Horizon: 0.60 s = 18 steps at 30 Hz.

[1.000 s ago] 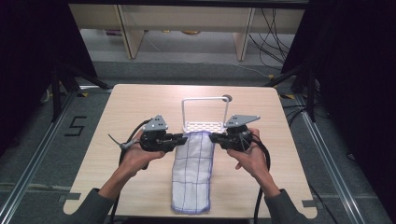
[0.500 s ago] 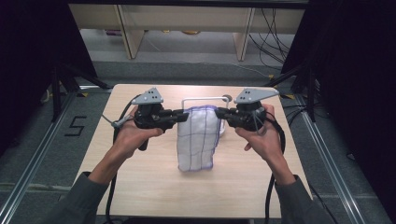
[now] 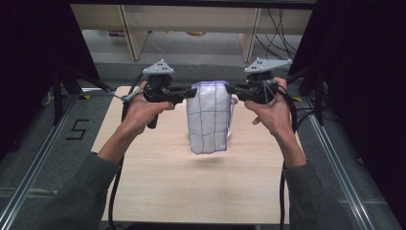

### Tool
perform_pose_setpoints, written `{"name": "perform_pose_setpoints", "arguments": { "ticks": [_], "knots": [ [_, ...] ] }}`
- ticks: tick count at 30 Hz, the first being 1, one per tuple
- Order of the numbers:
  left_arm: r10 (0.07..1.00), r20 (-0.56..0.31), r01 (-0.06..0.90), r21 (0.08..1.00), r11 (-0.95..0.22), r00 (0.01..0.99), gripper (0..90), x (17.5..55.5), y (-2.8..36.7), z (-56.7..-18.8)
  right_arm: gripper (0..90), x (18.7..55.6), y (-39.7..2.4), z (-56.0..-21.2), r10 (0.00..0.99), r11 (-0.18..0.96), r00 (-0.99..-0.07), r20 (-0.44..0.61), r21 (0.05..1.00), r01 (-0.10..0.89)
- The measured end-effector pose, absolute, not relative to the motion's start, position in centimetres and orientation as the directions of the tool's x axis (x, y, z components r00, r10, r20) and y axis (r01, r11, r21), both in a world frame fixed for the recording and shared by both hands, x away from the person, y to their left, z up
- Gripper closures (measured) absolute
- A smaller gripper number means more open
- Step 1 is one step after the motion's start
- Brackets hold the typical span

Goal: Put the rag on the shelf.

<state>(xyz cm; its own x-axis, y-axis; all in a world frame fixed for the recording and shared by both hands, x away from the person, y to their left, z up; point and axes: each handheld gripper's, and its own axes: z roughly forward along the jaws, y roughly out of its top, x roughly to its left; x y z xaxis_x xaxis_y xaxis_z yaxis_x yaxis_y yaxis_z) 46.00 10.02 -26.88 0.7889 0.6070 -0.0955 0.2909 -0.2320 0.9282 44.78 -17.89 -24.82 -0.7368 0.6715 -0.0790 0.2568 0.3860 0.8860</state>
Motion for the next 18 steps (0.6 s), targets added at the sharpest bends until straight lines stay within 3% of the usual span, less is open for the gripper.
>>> {"name": "perform_pose_setpoints", "arguments": {
  "ticks": [18],
  "knots": [
    [0.67,-0.053,0.277,0.932,-0.233,0.74,80.0,51.0,8.2,-24.3,85.8,49.6,-18.3,-23.3,0.741,0.311,-0.67,-0.045,0.908,0.282]
  ]
}}
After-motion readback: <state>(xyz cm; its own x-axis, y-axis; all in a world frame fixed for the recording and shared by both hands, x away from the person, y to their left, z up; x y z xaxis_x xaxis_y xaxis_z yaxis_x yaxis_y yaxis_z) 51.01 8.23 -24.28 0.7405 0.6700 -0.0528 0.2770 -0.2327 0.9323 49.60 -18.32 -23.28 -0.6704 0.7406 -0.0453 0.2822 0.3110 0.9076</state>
